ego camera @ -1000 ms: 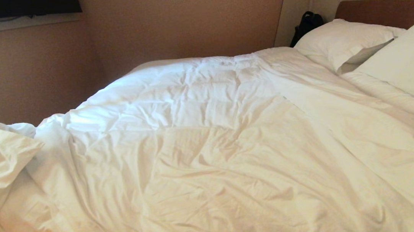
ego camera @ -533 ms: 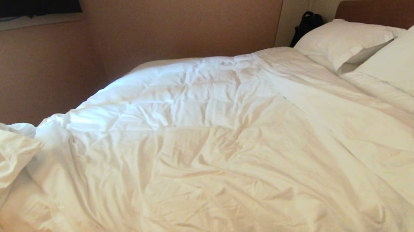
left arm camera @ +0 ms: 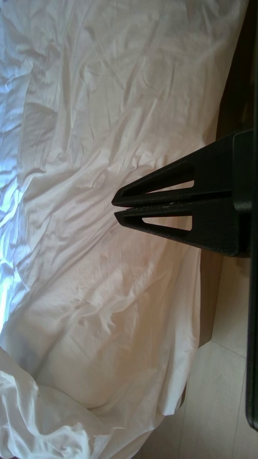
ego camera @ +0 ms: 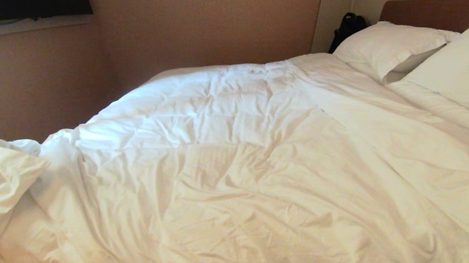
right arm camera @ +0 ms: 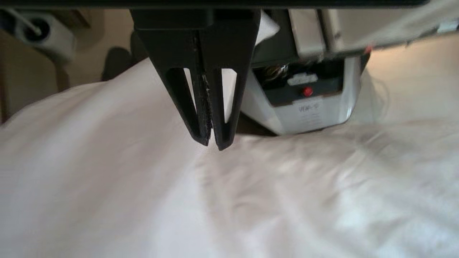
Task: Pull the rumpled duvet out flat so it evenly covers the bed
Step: Flatten the corners of the folded blanket
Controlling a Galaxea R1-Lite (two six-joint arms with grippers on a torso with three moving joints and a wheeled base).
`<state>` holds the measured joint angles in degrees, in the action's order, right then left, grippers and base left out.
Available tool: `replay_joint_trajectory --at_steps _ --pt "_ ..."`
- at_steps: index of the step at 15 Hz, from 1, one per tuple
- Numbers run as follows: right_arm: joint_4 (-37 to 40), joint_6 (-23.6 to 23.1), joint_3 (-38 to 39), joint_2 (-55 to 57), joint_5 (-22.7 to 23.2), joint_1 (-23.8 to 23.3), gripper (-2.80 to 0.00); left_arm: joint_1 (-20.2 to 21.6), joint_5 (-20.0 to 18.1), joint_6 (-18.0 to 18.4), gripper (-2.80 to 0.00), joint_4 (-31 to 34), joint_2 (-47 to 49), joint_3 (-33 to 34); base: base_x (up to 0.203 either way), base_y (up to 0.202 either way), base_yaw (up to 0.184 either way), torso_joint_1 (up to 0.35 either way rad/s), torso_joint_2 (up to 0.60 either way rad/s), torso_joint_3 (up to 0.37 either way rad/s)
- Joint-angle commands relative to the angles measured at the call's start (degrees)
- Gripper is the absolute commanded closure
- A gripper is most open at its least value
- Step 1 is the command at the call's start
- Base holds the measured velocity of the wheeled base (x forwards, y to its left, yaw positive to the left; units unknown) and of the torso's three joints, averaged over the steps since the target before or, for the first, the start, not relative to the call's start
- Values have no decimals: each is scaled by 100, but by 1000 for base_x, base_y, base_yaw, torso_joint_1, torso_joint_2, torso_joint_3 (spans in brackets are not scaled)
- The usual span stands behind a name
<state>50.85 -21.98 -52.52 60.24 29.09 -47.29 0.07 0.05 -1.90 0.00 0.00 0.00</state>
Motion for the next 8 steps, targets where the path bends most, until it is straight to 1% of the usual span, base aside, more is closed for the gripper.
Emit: replay_joint_trajectory --at_steps 1,2,3,5,6,7,8 --pt "-1029 336 112 380 -332 0 0 1 4 -3 0 0 0 0 0 0 0 0 0 0" --pt "-1141 358 169 416 -333 0 0 1 -5 -3 0 0 0 0 0 0 0 0 0 0" --pt "-1433 398 298 473 -337 0 0 1 4 -3 0 0 0 0 0 0 0 0 0 0" --pt "-1816 645 393 631 -366 0 0 1 4 -3 0 0 0 0 0 0 0 0 0 0" --pt "-2007 793 420 738 -434 0 0 1 4 -3 0 0 0 0 0 0 0 0 0 0" --pt "-2243 906 490 854 -726 0 0 1 4 -3 0 0 0 0 0 0 0 0 0 0" --pt "-2299 950 515 876 -782 0 0 1 4 -3 0 0 0 0 0 0 0 0 0 0"
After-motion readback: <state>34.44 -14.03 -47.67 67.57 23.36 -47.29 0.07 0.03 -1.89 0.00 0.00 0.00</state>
